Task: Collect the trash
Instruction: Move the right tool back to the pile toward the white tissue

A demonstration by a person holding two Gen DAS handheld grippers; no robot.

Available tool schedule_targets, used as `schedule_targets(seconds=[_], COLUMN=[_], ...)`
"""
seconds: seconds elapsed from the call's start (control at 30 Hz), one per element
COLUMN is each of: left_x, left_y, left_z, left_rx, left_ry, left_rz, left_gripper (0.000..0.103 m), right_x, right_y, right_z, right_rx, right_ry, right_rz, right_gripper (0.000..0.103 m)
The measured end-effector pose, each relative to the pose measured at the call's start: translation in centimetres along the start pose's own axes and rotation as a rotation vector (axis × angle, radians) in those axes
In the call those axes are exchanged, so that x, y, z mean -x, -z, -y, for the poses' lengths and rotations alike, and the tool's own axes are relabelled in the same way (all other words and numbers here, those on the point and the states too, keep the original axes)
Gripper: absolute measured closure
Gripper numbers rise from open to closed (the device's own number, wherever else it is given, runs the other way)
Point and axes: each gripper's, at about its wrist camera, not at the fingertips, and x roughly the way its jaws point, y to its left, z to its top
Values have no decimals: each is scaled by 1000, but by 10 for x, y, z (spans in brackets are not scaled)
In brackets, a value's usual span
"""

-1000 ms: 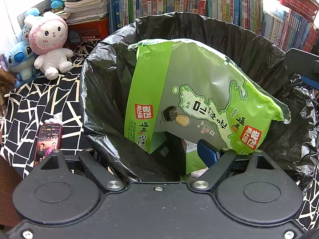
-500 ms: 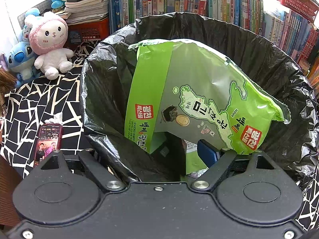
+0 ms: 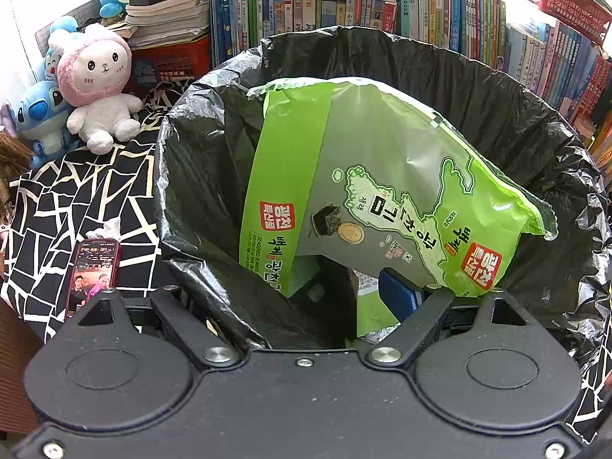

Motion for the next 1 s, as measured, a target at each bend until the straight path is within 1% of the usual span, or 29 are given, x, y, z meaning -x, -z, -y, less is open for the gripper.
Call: schedule_targets(seconds=[0.03, 0.1, 0.17, 0.23, 0.33, 0.43, 0.5, 0.63, 0.73, 0.77, 0.83, 0.9, 0.97, 1.0], left_x=[0, 0, 0, 1, 1, 1, 1, 1, 1, 0, 1, 0, 0, 0], left_y=[0, 0, 1, 0, 0, -1, -2, -3, -3, -4, -4, -4, -3, -3], left_z=[0, 0, 0, 1, 3, 4, 6, 7, 7, 7, 7, 6, 6, 6], left_rx=[0, 0, -1, -5, -11, -12, -13, -11, -12, -11, -11, -10, -10, -10], left_ry=[1, 1, -1, -4, -6, -10, -13, -16, -18, -18, -18, -15, -15, -15], left_rz=[2, 1, 0, 0, 1, 1, 0, 1, 4, 4, 3, 3, 6, 7], left_gripper=[17, 17, 17, 17, 17, 17, 17, 17, 17, 17, 17, 17, 17, 17], right_x=[-8, -24, -38, -52, -72, -96, -112, -135, -151, -156, -162, -157, -153, -150], right_y=[2, 6, 7, 5, -2, -12, -16, -20, -23, -24, -20, -19, -19, -18], right_z=[4, 11, 18, 25, 35, 44, 52, 65, 67, 66, 65, 64, 66, 67], right_rx=[-5, -27, -66, -112, -223, -356, -472, -660, -696, -691, -698, -705, -715, -721], right_ry=[31, 60, 65, 49, 14, 4, 6, 41, 76, 87, 101, 113, 96, 85], right_rz=[-20, -60, -95, -128, -211, -339, -415, -495, -540, -552, -569, -558, -547, -541], right_gripper=[14, 14, 14, 14, 17, 17, 17, 17, 18, 21, 43, 55, 68, 70])
